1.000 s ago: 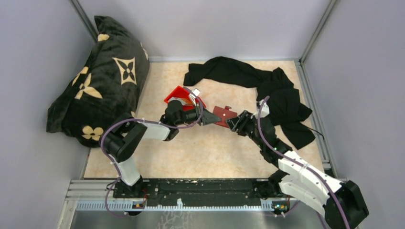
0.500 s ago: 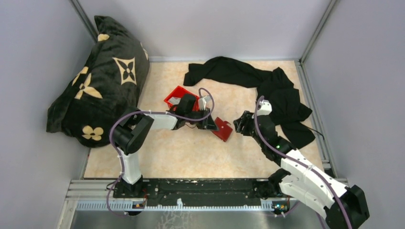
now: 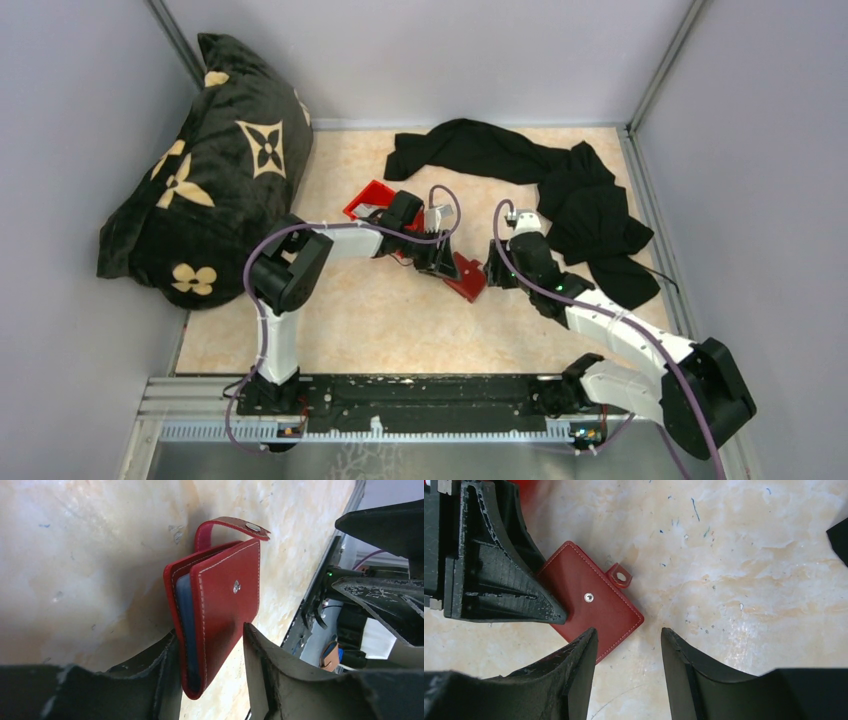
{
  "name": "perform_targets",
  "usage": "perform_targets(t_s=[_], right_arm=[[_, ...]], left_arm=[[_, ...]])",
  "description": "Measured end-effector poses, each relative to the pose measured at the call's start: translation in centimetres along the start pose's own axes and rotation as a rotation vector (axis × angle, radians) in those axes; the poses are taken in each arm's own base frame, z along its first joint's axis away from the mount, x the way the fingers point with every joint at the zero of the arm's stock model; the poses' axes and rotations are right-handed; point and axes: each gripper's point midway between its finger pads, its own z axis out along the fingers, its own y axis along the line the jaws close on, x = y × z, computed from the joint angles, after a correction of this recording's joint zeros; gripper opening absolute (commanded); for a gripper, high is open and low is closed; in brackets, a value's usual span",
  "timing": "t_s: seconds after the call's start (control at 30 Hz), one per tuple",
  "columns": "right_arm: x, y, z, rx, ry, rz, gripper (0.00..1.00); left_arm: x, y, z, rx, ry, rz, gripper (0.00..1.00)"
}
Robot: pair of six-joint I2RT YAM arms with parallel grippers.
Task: Put the credit cards into the card holder
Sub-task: Place the card holder at the center of the board, then close the card holder at the center of the board.
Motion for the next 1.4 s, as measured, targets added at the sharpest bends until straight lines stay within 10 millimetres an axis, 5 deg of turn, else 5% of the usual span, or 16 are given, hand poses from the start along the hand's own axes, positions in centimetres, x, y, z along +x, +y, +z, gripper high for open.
perform_targets(t_s=[0.27, 0.6, 0.93, 1.1, 1.4], right_arm=[[1.3, 0.0, 1.0, 0.000, 0.056, -0.046, 0.50], [0.2, 1.5, 2.0, -0.019, 0.050, -0.118, 0.49], [0.2, 1.5, 3.1, -0.004, 0.062, -0.163, 0.46], [-0.6, 1.9, 3.7, -0.010, 0.046, -0.186, 0.43], [-0.5, 2.2, 4.3, -0.012, 0.064, -0.228, 0.40]], left_arm=[[0.0, 0.3, -0.3, -0.038, 0.003, -0.009, 0.68], [-1.9, 1.3, -1.4, -0.178, -0.069, 0.000, 0.76], [-3.8, 1.9, -5.7, -0.409, -0.230, -0.011, 0.73], [-2.0, 0.8, -6.8, -0.461, -0.309, -0.027, 0.67], [4.3, -0.8, -2.5, -0.485, -0.278, -0.054, 0.65]])
